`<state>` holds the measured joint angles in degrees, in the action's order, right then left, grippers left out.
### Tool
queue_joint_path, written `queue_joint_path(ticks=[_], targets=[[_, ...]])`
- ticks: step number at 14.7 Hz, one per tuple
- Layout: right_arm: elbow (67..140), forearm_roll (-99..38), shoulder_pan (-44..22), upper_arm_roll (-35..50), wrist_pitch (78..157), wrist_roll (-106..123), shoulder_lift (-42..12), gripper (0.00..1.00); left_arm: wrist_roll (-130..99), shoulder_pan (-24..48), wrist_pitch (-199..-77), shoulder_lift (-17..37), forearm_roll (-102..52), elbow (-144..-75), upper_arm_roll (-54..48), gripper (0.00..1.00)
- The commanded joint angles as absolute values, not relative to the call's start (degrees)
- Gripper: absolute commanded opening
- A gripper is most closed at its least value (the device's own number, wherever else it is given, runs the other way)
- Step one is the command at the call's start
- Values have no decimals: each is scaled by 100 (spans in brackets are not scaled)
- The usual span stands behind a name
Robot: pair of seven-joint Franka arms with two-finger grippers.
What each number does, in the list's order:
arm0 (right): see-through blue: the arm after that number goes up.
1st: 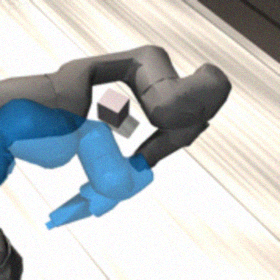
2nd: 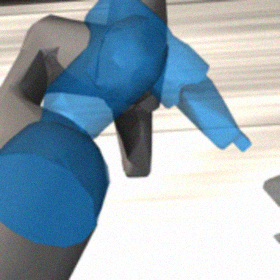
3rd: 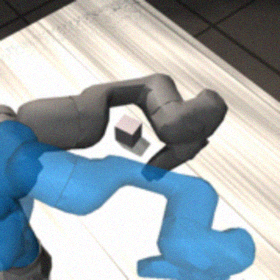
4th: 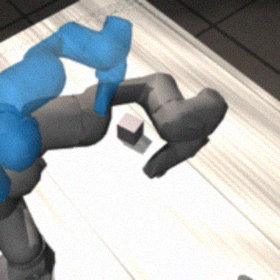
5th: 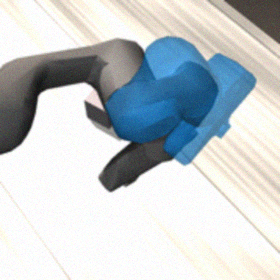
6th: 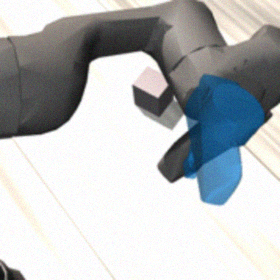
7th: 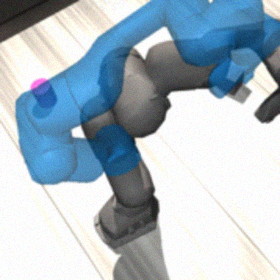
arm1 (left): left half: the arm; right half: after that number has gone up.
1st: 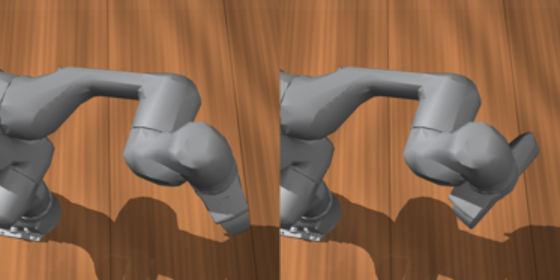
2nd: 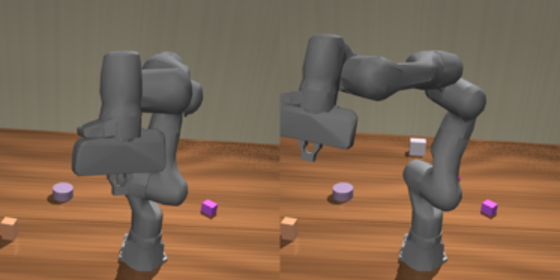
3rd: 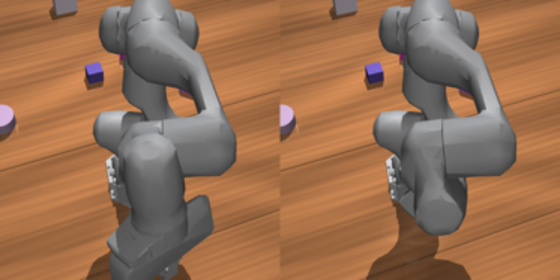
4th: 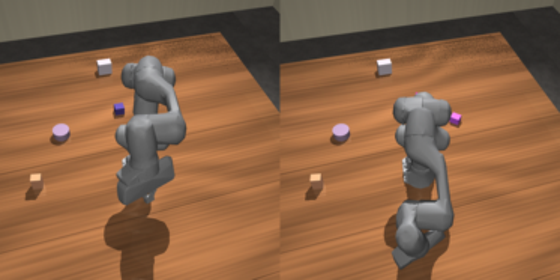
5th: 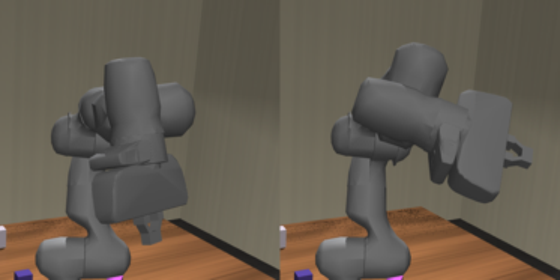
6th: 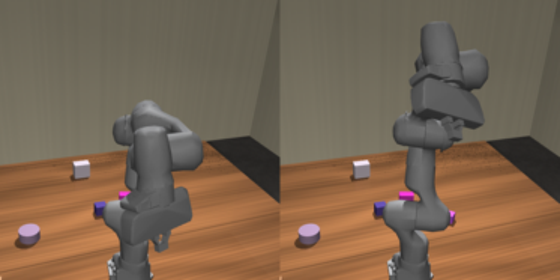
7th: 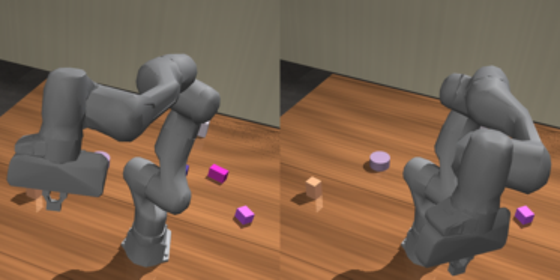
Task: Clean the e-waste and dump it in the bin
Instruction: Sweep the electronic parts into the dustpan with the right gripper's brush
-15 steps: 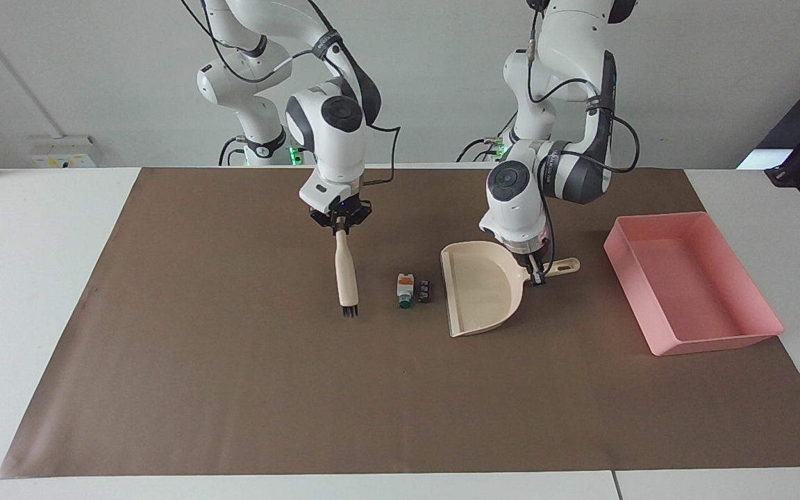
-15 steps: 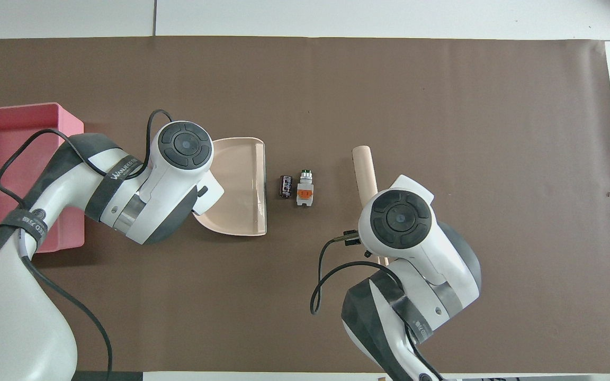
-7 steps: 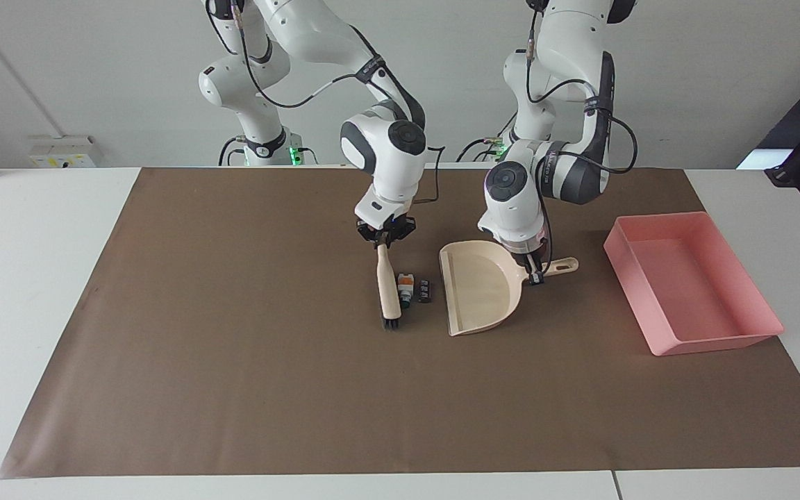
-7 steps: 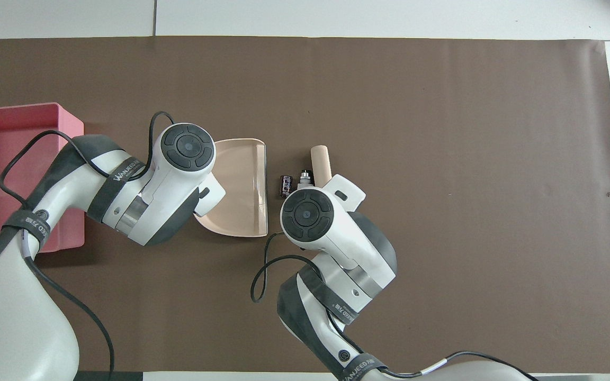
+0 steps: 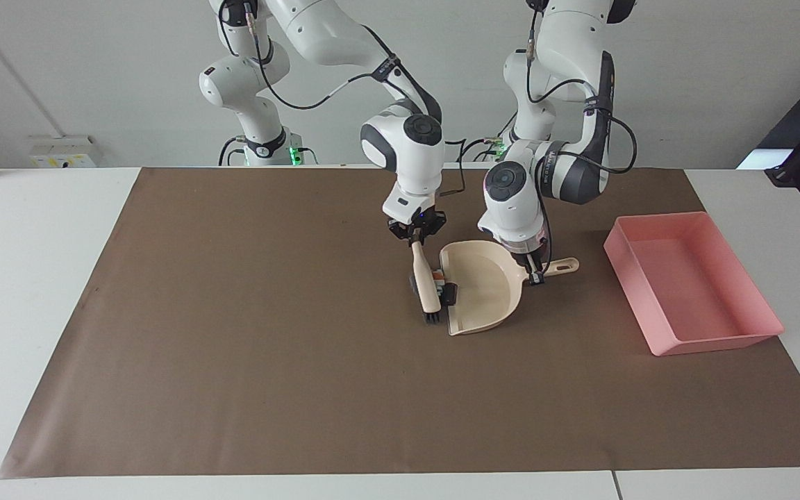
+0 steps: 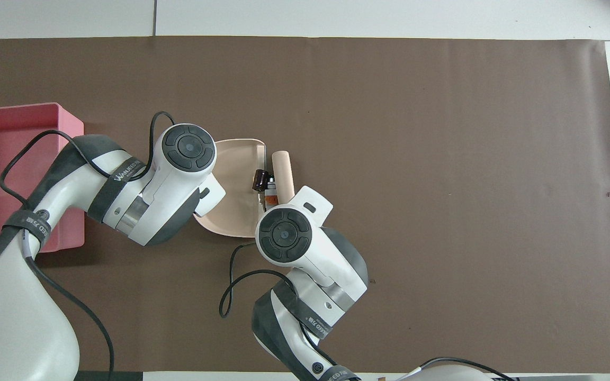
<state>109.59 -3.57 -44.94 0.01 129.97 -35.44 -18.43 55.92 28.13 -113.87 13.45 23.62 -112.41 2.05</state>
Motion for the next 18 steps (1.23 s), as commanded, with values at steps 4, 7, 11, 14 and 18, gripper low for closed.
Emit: queue_joint_path(ticks=[4,7,11,14,18], targets=[[10837,-2152,-4675,255,14158,-2664,-2100,0,5502,2839,-11399,1257,2487,-11408,255,0],[10837,-2145,-4623,255,14089,-2540,-2065,0,5511,2760,-11574,1248,2435,-11434,246,0],[10819,-2074,-4544,211,13538,-2531,-1742,0,5555,2585,-11874,1230,2339,-11549,237,0],[10863,-1759,-4395,211,13045,-2540,-1311,0,5642,2470,-11997,1230,1988,-11549,237,0],[10889,-1205,-4036,202,12079,-2610,-635,0,6249,2242,-11962,1047,1443,-11540,246,0]])
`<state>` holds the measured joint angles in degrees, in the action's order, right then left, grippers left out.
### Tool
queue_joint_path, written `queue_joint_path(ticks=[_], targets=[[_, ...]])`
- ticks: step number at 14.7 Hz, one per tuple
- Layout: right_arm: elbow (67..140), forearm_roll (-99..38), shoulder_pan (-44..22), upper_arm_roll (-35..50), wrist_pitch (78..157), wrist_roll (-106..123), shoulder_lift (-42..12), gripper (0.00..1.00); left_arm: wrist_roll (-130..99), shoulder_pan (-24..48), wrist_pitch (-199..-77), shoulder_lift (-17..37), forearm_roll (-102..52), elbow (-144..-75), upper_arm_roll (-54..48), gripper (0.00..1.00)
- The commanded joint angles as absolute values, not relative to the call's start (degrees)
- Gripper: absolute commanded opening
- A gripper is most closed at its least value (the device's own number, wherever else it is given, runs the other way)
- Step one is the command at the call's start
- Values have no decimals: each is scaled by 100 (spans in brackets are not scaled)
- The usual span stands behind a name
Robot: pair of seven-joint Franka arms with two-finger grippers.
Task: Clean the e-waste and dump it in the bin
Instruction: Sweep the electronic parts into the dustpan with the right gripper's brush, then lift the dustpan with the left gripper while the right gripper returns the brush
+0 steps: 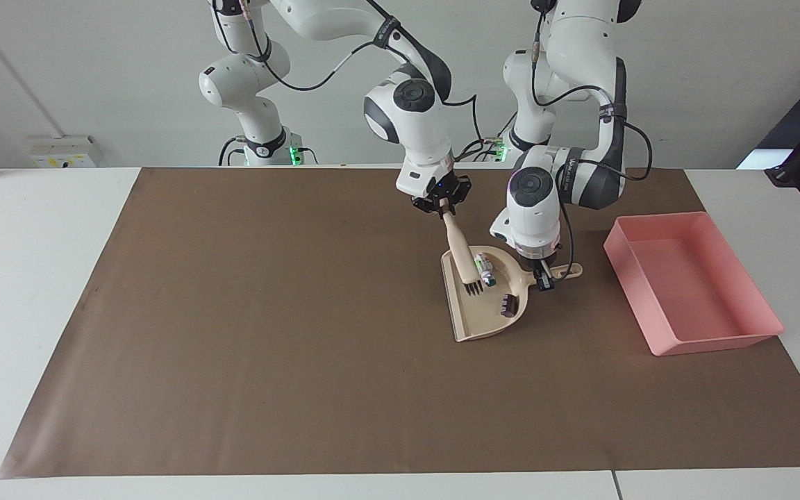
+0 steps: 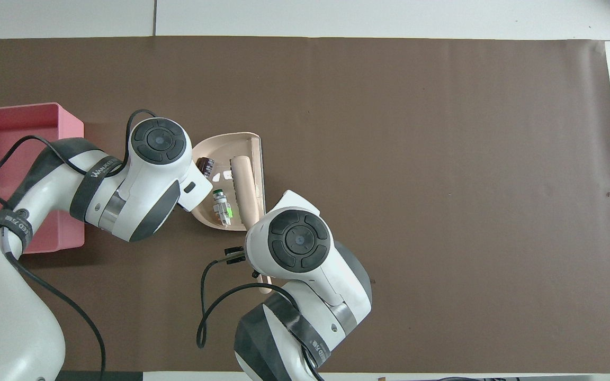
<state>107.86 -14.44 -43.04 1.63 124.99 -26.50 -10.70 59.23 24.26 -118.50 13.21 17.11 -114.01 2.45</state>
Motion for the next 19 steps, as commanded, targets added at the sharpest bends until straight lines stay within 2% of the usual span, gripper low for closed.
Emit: queue_joint_path(ticks=[1,4,9,12,14,19], targets=[[10907,-1082,-3843,193,11772,-2619,-424,0,6275,2198,-11979,968,1372,-11531,246,0],[11126,-590,-2834,211,11102,-2584,156,1,6686,1891,-11883,836,1030,-11277,264,0],[11241,-27,-1067,211,10592,-1752,264,0,7521,1242,-11314,335,984,-11023,308,0],[11732,9,40,211,10696,-382,360,0,8146,522,-10838,325,976,-10566,308,0],[11969,349,385,220,10740,199,352,0,8751,91,-10819,308,976,-10355,325,0],[12909,404,1282,220,11863,1116,448,0,9333,-974,-10907,491,984,-9888,325,0]])
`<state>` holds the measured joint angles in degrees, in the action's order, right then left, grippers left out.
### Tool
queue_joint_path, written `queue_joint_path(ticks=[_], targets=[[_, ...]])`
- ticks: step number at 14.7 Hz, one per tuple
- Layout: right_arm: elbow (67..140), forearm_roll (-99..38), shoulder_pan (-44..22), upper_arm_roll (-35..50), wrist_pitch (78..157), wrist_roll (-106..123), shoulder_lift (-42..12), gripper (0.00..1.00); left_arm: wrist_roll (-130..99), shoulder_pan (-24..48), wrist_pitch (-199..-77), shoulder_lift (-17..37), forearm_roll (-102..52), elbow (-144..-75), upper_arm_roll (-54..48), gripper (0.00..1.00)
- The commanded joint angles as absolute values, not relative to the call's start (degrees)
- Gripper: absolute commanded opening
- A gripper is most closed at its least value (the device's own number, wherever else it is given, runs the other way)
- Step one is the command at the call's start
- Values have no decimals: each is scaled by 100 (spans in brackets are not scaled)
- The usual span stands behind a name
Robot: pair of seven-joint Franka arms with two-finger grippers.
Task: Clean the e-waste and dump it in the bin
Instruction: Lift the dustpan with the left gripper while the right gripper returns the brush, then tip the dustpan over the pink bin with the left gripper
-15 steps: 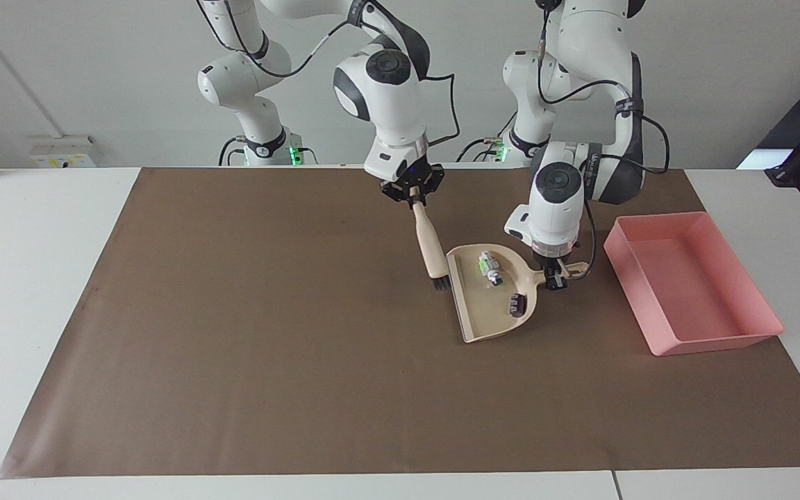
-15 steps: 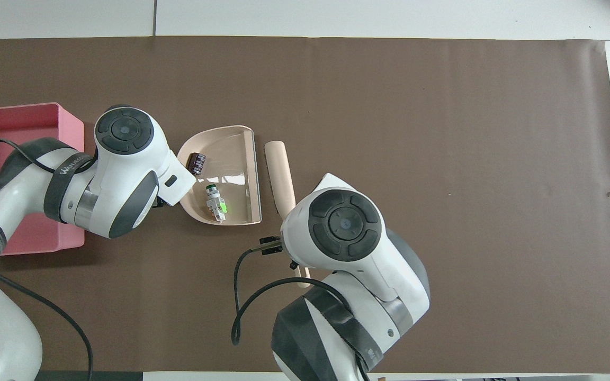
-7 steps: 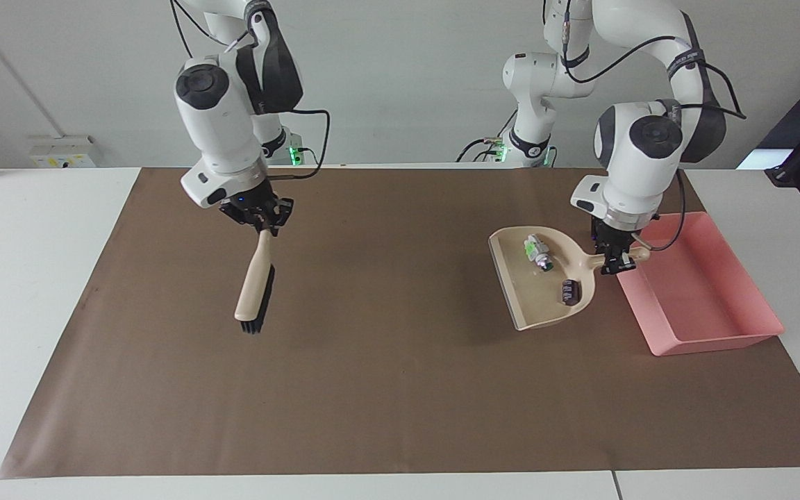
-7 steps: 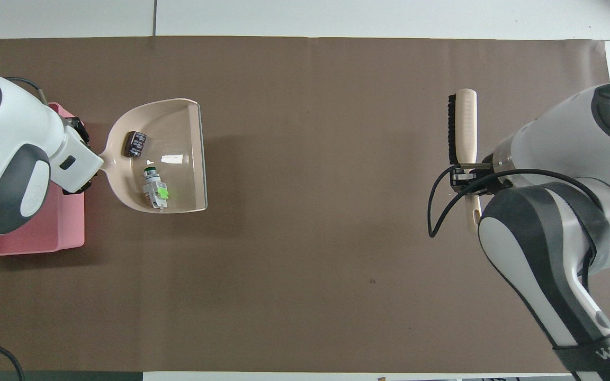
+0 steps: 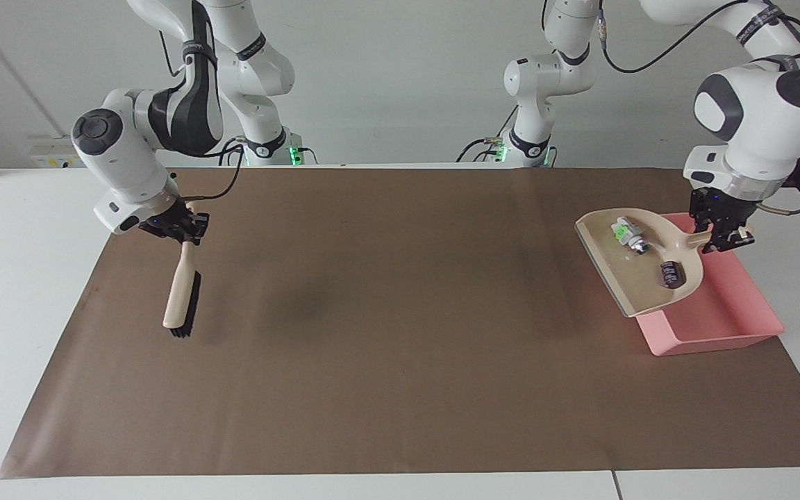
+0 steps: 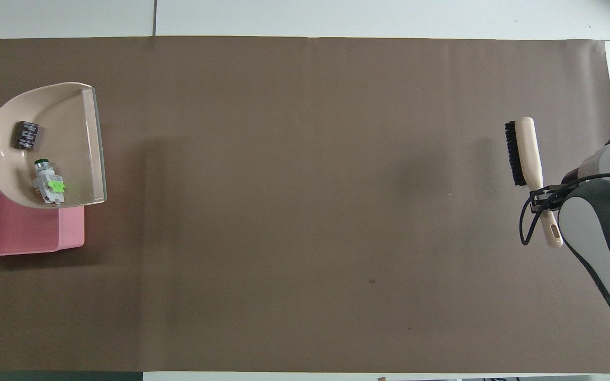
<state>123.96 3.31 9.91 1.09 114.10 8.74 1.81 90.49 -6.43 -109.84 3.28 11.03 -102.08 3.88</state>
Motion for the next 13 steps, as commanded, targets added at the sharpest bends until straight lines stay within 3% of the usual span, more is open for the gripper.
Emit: queue_joint_path(ticks=[1,4,6,13], targets=[[13016,396,1301,220,11952,1116,466,0,9639,-1167,-10916,579,984,-9748,325,0],[13262,396,1231,229,12093,1099,571,0,10397,-1511,-10907,974,1080,-9248,413,0],[13604,396,1222,229,12566,1116,659,0,10267,-1450,-10968,1063,2041,-9193,404,0],[13658,378,1239,229,12779,765,502,5,8906,-1090,-11610,906,3987,-10220,404,0]])
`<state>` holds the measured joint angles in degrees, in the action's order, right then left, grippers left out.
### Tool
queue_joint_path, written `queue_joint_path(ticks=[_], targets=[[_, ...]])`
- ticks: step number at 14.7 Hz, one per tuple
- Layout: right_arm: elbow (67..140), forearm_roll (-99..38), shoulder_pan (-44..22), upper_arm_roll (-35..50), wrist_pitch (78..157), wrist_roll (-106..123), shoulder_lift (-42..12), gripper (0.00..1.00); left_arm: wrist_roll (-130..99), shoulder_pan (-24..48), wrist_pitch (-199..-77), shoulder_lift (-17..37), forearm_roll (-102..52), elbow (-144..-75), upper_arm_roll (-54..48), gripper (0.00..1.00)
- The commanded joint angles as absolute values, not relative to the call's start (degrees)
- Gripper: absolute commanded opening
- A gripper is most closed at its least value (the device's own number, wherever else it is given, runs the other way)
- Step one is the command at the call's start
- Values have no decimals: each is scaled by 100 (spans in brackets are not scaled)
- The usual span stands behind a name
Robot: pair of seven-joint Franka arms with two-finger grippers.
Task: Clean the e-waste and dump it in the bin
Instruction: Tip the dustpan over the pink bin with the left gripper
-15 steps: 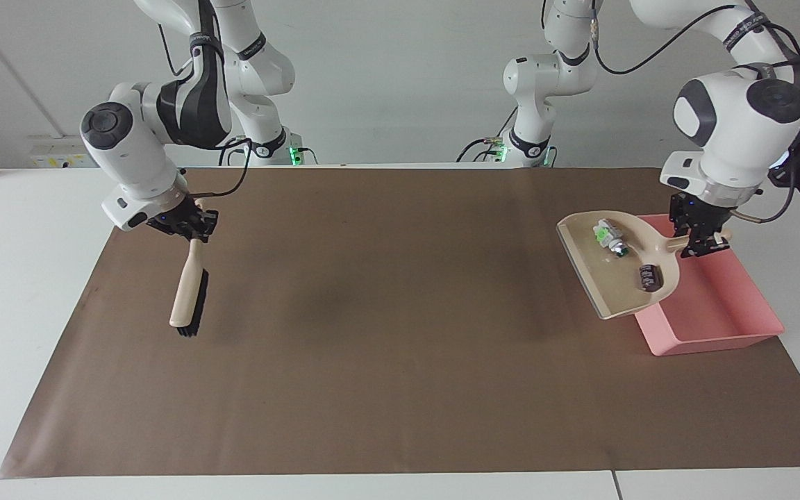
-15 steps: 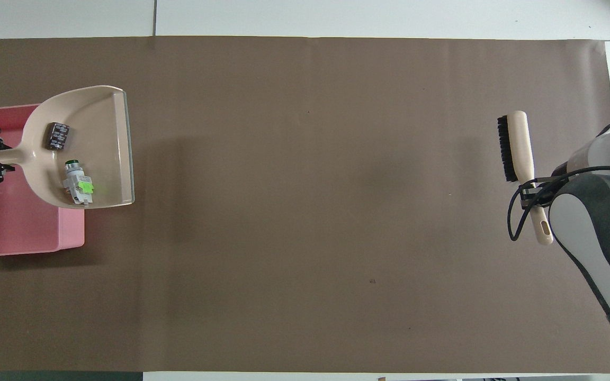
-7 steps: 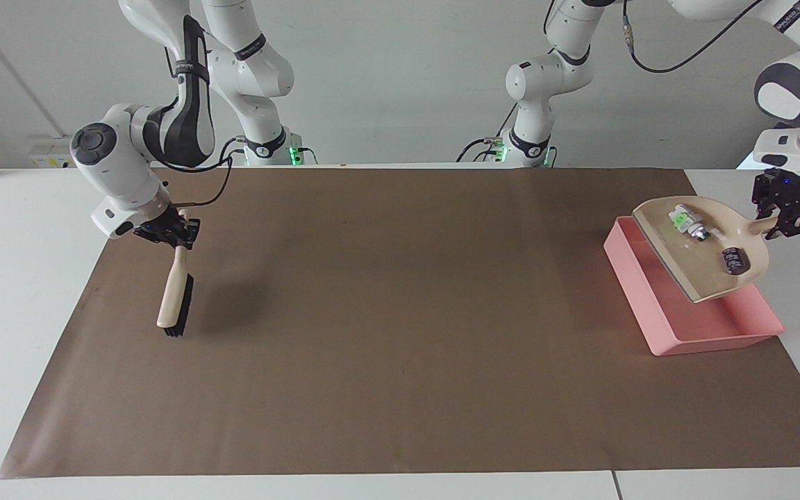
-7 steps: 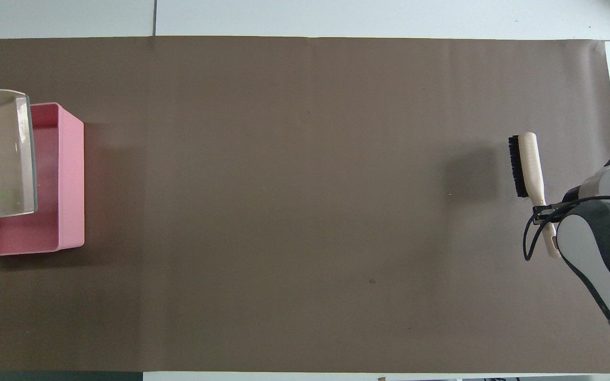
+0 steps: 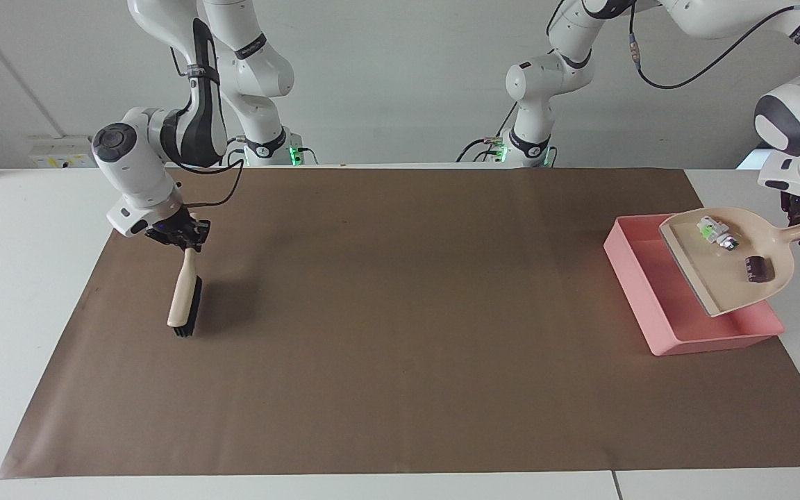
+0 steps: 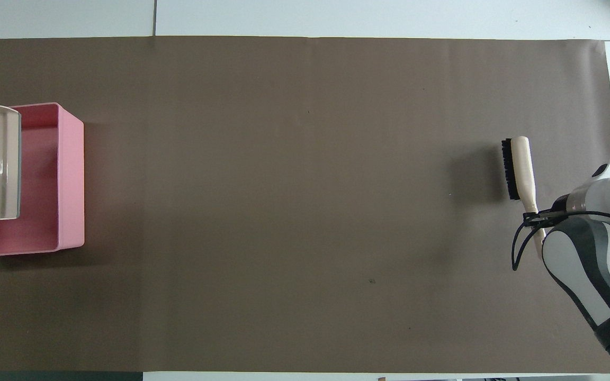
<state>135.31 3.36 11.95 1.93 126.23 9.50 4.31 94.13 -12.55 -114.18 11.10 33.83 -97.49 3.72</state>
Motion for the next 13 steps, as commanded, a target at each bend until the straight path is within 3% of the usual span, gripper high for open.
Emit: queue_joint_path(ticks=[1,6,10,11,12,13], targets=[[13667,378,1231,229,12797,773,492,7,8738,-1046,-11628,836,4208,-10361,396,0],[13685,378,1230,229,12823,940,483,10,7797,-660,-11523,624,5096,-10801,404,0],[13798,378,1231,229,12998,1046,466,17,7639,-396,-11041,624,5737,-10740,404,0],[13816,378,1230,229,13016,1072,466,23,7464,-265,-10874,615,5818,-10749,404,0],[13825,378,1230,229,13017,1133,475,36,7340,-159,-10750,615,5844,-10749,404,0],[13825,378,1230,229,12999,1151,475,56,7330,-115,-10679,615,5940,-10740,404,0]])
